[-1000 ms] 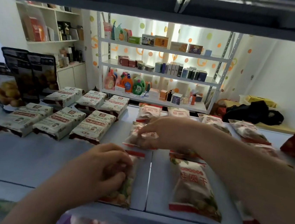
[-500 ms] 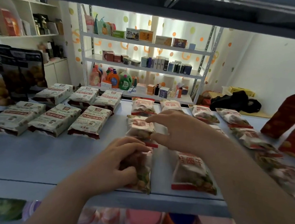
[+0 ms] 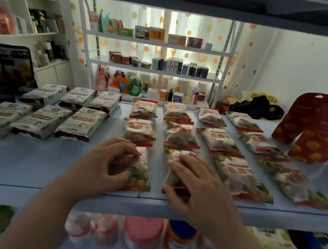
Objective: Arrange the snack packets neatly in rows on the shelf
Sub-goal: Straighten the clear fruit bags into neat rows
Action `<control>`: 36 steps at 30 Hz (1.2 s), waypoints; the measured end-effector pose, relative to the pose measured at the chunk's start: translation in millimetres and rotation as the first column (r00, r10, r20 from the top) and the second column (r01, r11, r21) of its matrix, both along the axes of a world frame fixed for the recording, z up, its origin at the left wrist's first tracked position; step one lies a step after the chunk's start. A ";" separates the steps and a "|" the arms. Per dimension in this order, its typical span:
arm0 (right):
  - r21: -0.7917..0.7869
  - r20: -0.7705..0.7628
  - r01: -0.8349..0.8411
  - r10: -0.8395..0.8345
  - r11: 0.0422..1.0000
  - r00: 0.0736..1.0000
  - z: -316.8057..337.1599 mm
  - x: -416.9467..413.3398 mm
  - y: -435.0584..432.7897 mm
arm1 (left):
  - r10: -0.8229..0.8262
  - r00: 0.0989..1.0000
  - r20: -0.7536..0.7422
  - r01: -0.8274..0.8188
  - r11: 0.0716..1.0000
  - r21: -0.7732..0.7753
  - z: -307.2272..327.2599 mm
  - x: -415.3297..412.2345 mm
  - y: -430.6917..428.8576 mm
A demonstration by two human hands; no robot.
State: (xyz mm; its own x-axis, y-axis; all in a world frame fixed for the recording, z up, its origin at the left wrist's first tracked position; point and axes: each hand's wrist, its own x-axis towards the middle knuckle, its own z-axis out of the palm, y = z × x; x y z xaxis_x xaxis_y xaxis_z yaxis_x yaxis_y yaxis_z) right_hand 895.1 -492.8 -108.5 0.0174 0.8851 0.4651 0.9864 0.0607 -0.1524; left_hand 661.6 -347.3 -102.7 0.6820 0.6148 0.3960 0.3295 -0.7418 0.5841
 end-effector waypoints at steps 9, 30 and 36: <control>0.050 -0.083 -0.025 0.029 0.998 0.996 -4.4 1.6 2.2 | 0.037 0.999 0.022 -0.036 0.999 -0.039 4.7 1.4 -1.1; -0.045 -0.049 0.291 -0.293 0.956 0.955 -2.4 70.6 -57.3 | 0.045 0.999 0.021 -0.044 0.998 -0.049 0.7 -2.5 6.8; -0.029 -0.054 0.275 -0.276 0.961 0.960 2.6 60.4 -55.7 | 0.098 0.995 0.019 -0.096 0.992 -0.082 9.3 0.5 -6.1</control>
